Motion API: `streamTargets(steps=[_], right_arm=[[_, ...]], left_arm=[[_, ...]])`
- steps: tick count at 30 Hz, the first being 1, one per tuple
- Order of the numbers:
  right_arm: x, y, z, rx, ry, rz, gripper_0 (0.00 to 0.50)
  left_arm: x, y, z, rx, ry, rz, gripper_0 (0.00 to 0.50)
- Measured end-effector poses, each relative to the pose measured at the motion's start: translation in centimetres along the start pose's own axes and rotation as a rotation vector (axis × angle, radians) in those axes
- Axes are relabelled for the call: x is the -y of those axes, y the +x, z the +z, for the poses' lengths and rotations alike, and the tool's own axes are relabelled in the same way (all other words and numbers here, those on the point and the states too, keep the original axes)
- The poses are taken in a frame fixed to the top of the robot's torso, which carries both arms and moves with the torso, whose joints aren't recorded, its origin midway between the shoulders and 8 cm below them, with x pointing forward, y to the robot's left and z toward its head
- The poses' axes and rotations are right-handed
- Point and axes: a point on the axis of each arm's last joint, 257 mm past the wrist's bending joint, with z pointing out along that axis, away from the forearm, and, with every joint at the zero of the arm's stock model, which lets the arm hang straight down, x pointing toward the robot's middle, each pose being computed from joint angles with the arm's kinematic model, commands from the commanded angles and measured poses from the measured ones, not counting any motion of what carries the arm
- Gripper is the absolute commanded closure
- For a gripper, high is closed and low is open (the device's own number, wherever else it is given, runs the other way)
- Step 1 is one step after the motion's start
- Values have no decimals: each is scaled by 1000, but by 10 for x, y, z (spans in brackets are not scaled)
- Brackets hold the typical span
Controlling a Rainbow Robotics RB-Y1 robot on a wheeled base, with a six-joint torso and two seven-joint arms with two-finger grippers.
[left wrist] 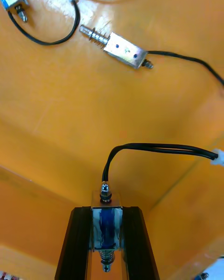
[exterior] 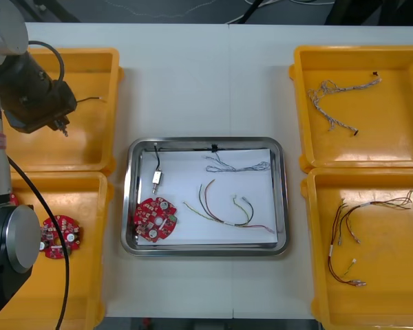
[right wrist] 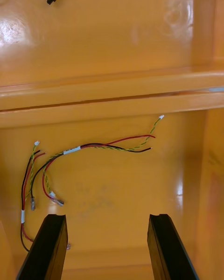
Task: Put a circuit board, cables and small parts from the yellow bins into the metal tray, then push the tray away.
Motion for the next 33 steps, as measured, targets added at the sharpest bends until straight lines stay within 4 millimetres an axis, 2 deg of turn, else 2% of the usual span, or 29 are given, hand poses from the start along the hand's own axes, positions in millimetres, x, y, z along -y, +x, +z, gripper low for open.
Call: streamTargets(steps=[8,13,23,33], right_arm=[[1,10,3,-22,-4,3,0],[-3,13,3,-24,-12,-5,0],[-10,15,2,-22,-32,-18,0],[-17,15,-1,-14,-47,-34,0]], left_arm=[[22,-9,-28,79,68,47,500],[40,-2,-39,109,105,118,500],[63,35,-40,120,138,277,500],[78,94,-24,81,134,458,500]])
